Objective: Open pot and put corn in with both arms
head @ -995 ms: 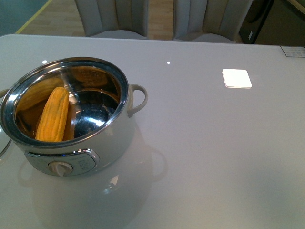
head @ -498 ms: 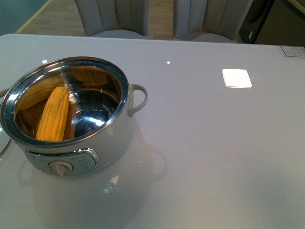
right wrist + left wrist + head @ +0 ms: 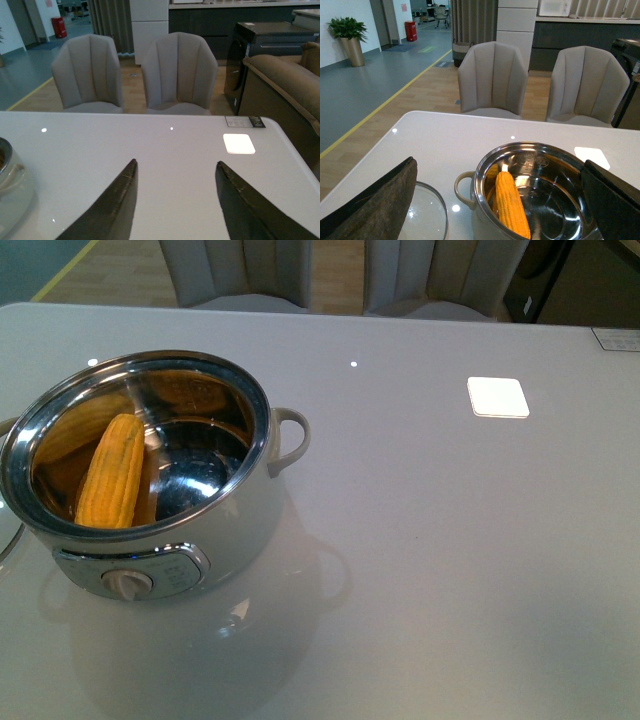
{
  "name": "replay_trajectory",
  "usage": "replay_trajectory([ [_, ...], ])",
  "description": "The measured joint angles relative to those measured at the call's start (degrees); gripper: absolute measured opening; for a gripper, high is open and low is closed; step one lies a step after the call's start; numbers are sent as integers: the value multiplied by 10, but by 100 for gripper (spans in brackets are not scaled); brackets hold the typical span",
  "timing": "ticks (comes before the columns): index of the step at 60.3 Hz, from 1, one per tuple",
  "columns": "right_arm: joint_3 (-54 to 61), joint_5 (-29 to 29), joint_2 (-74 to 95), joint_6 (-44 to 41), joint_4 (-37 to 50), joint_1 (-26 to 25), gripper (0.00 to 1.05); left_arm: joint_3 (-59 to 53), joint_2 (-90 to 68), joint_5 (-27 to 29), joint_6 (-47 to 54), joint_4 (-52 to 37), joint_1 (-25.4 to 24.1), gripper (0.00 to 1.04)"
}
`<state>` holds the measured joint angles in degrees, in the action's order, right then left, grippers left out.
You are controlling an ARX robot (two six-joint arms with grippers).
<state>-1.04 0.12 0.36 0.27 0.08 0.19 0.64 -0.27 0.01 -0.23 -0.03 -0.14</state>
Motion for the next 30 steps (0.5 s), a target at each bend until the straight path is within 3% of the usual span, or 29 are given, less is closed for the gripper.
replay_trajectory([
  [15, 0, 0, 0, 0, 0, 0, 97, 0, 0, 0, 0, 0, 0, 98],
  [30, 0, 0, 0, 0, 0, 0, 96, 0, 0, 0, 0, 0, 0, 98],
])
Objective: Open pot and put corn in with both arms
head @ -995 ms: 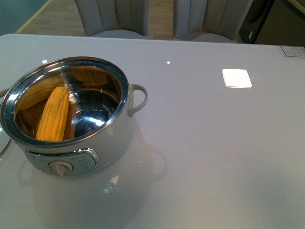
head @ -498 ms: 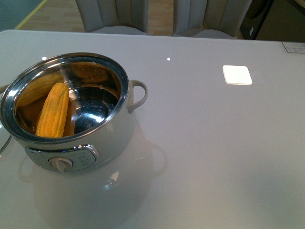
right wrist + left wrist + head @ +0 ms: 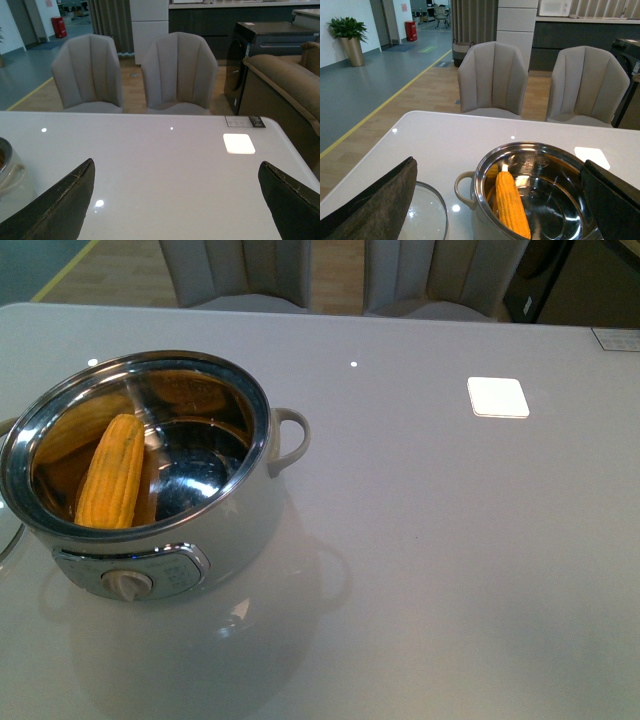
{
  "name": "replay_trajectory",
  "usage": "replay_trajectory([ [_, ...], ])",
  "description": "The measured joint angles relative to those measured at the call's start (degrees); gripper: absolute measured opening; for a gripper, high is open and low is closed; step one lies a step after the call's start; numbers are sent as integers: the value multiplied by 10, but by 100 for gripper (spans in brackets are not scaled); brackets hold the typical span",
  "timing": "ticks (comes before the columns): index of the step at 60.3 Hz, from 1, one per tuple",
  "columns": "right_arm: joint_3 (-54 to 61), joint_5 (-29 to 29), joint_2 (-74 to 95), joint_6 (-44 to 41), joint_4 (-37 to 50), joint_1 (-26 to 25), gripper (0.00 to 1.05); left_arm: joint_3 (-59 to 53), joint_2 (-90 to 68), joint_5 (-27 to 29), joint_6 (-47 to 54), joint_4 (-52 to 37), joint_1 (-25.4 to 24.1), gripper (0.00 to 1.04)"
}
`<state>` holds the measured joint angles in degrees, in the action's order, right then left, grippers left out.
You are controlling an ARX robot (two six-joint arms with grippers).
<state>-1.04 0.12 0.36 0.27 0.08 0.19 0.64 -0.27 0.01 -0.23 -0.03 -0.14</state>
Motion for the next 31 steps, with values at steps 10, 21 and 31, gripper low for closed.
replay_trajectory([
  [10, 0, 0, 0, 0, 0, 0, 96, 0, 0, 0, 0, 0, 0, 98],
  [21, 0, 0, 0, 0, 0, 0, 96, 0, 0, 0, 0, 0, 0, 98],
  [31, 0, 0, 0, 0, 0, 0, 96, 0, 0, 0, 0, 0, 0, 98],
])
